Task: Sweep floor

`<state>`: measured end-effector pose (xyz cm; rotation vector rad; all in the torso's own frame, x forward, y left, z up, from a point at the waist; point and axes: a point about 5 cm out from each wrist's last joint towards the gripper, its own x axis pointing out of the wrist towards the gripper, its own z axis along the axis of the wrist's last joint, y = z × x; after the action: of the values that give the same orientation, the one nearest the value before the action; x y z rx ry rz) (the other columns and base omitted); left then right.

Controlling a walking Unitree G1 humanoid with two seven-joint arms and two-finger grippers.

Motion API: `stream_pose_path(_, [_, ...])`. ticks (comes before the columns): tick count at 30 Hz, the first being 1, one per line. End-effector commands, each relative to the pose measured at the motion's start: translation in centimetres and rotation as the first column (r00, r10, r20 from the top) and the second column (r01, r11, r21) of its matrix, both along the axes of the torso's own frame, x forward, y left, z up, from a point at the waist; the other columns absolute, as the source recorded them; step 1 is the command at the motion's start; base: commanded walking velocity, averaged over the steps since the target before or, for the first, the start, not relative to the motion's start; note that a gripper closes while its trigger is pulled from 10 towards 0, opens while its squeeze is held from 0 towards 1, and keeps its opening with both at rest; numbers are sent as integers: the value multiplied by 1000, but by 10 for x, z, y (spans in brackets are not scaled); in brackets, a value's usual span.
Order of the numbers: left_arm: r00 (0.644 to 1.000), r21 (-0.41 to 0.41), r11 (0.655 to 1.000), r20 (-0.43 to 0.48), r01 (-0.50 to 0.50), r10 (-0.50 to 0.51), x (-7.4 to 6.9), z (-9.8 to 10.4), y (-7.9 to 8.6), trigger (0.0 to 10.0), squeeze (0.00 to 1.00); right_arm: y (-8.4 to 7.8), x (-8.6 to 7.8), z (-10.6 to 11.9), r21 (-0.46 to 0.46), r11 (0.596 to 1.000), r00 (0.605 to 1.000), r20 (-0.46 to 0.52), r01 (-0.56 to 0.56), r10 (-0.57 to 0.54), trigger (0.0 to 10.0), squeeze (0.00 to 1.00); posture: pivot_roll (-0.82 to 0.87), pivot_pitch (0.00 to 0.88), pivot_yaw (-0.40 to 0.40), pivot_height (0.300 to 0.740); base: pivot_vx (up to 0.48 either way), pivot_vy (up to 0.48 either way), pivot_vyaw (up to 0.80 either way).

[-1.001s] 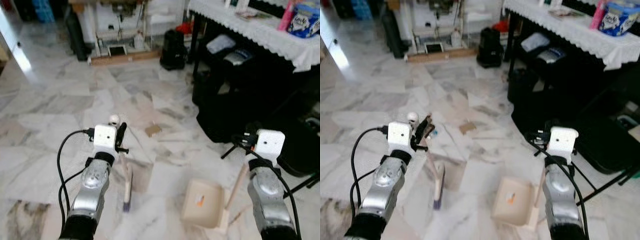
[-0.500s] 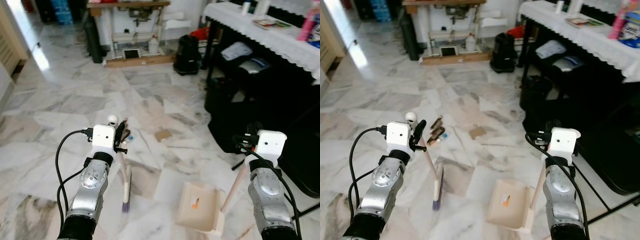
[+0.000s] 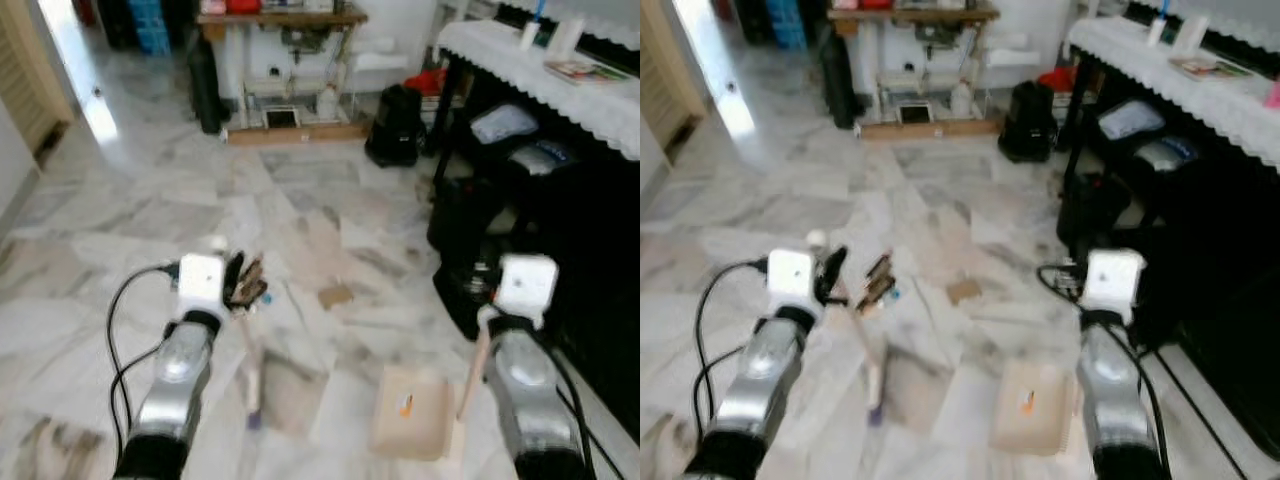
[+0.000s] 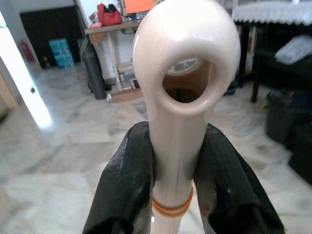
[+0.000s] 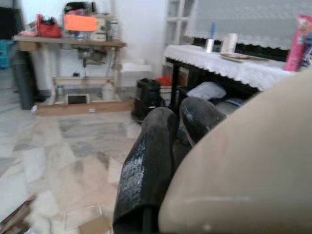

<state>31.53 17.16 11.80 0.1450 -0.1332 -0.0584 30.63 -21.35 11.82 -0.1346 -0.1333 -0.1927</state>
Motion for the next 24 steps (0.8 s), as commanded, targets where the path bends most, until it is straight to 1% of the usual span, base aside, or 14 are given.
stream_pose_path(1, [997, -15, 999, 63, 39, -38, 4, 14, -12, 10000, 0, -8, -1, 6, -17, 1000, 999, 24, 25, -25, 10000, 0, -123, 0, -1, 740, 412, 0, 0])
stream_pose_path(14, [997, -19, 999, 63, 44, -43, 4, 14, -14, 10000, 0, -8, -1, 7, -11, 1000, 999, 28, 27, -26, 10000, 0, -122, 0, -2, 740, 413, 0, 0])
stream_pose_path(17, [997, -18, 999, 62, 44, -43, 4, 13, -14, 10000, 0, -8, 0, 7, -25, 999, 999, 27, 26, -25, 10000, 0, -121, 0, 0, 740, 412, 0, 0])
stream_pose_path(20, [997, -18, 999, 61, 48, -47, 4, 13, -14, 10000, 0, -6, 0, 7, -29, 999, 999, 28, 21, -21, 10000, 0, -122, 0, 1, 740, 414, 0, 454])
stream_pose_path(22, [997, -18, 999, 62, 49, -48, 4, 13, -14, 10000, 0, -6, 0, 7, -10, 1000, 999, 37, 23, -22, 10000, 0, -122, 0, 1, 740, 412, 0, 0])
stream_pose_path(24, [997, -17, 999, 64, 50, -48, 4, 14, -14, 10000, 0, -6, 0, 8, -9, 1000, 999, 40, 25, -25, 10000, 0, -121, 0, 3, 740, 416, 0, 0])
